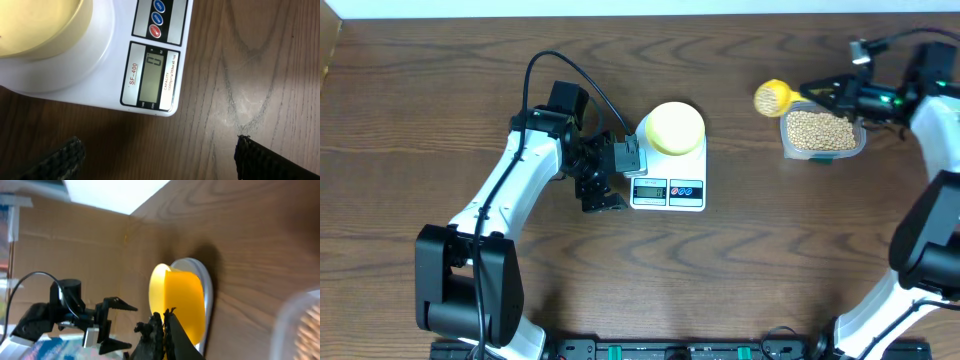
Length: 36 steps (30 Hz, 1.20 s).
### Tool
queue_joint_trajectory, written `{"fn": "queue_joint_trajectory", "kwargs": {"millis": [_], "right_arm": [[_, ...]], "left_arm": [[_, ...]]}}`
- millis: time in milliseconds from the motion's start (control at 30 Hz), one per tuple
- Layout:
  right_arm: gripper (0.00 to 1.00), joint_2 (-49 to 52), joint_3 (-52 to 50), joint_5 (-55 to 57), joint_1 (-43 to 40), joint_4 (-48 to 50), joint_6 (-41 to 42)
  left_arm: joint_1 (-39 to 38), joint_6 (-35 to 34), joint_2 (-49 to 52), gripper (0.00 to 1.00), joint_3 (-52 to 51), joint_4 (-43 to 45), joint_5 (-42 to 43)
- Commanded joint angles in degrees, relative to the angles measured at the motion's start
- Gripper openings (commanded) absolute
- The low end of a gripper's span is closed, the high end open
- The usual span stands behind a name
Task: Scoop item into bowl and weigh 50g on scale
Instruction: 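Lift the filled scoop out of the tub with the right gripper, then carry the scoop over the yellow bowl and tip the soybeans in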
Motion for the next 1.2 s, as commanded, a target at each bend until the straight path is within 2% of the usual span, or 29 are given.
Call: {"fn": "queue_joint_trajectory", "kwargs": {"millis": [0, 133, 400, 533, 733, 1033, 1167], "right_arm": [[0.01, 0.07, 0.46, -1.97, 3.58, 2.97, 5.16], [0.01, 0.07, 0.46, -1.73, 8.66, 8.83, 8.63], [0.01, 0.07, 0.46, 4.79, 16.46, 12.09, 7.15], [0.01, 0.07, 0.46, 9.40, 19.74, 12.09, 2.73], [0.01, 0.07, 0.46, 10.75, 23.93, 12.33, -11.26], [0.01, 0.07, 0.46, 11.13, 26.10, 13.97, -20.68], [0.01, 0.07, 0.46, 16.09, 26.16, 14.32, -21.33]], "left_arm": [[0.24, 0.55, 0.37, 0.98, -0.13, -0.24, 0.94], [0.26, 0.55, 0.37, 0.98, -0.13, -0.24, 0.94], [0.26, 0.55, 0.37, 0.98, -0.13, -0.26, 0.94], [0.26, 0.55, 0.37, 0.98, -0.13, -0.26, 0.94], [0.26, 0.52, 0.37, 0.98, -0.13, -0.24, 0.94], [0.26, 0.52, 0.37, 0.98, -0.13, -0.24, 0.94], [0.26, 0.52, 0.37, 0.98, -0.13, -0.26, 0.94]]}}
